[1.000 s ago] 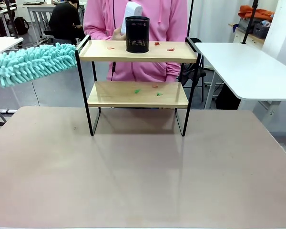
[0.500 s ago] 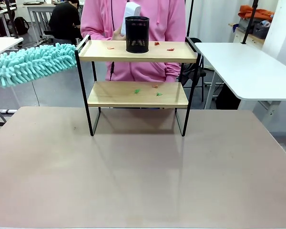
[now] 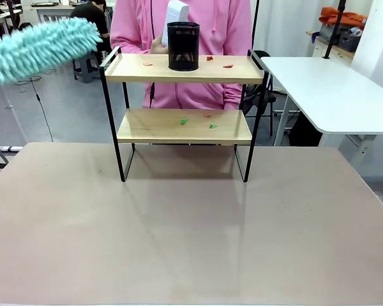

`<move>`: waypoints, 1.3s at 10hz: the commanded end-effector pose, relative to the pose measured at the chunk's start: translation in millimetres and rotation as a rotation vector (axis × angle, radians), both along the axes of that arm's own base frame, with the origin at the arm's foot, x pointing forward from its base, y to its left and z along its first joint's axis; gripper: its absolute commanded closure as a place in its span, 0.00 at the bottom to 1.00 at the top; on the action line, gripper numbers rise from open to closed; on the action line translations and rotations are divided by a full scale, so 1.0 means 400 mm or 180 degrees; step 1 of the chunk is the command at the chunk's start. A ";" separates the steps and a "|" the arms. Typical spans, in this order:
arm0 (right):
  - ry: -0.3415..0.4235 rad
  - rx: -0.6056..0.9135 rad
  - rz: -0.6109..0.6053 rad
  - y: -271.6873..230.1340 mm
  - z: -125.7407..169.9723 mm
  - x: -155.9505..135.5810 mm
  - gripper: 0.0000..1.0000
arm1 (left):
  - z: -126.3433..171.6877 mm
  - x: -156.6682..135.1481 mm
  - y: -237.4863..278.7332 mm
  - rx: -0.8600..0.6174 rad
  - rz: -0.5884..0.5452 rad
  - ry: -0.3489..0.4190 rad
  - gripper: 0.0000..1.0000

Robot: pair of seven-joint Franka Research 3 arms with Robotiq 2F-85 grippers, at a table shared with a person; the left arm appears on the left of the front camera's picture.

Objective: Clean the shelf.
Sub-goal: Clean the specific tier of the Shelf with the Duster once objects are removed.

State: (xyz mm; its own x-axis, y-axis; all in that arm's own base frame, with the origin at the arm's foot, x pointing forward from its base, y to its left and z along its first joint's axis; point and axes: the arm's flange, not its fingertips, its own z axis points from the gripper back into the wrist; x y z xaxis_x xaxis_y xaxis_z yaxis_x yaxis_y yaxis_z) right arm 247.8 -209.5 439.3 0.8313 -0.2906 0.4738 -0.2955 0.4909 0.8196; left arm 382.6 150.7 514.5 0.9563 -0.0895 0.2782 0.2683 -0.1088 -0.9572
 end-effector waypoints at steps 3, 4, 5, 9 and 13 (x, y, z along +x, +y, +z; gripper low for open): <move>-0.0111 0.0009 0.0006 -0.002 0.005 0.007 0.00 | 0.102 -0.100 -0.032 -0.0204 -0.0505 -0.0453 0.88; -0.0111 0.0009 0.0006 -0.002 0.005 0.007 0.00 | 0.112 -0.137 -0.046 -0.0036 -0.0947 -0.0478 0.88; -0.0111 0.0009 0.0006 -0.002 0.005 0.007 0.00 | 0.112 -0.166 -0.057 0.0223 -0.1219 -0.0426 0.88; -0.0111 0.0009 0.0006 -0.002 0.005 0.007 0.00 | 0.053 -0.210 -0.112 0.1043 -0.2080 -0.0119 0.88; -0.0111 0.0009 0.0006 -0.002 0.005 0.007 0.00 | 0.005 -0.223 -0.157 0.1116 -0.2017 -0.0080 0.88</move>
State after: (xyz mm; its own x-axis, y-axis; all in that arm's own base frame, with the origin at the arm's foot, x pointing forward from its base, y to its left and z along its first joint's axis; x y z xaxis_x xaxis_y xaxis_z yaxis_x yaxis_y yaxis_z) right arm 247.9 -209.4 439.3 0.8317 -0.2901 0.4735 -0.2950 0.4915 0.8194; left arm 292.8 87.7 516.4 0.6843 -0.7122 0.1567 0.2788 0.0570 -0.9587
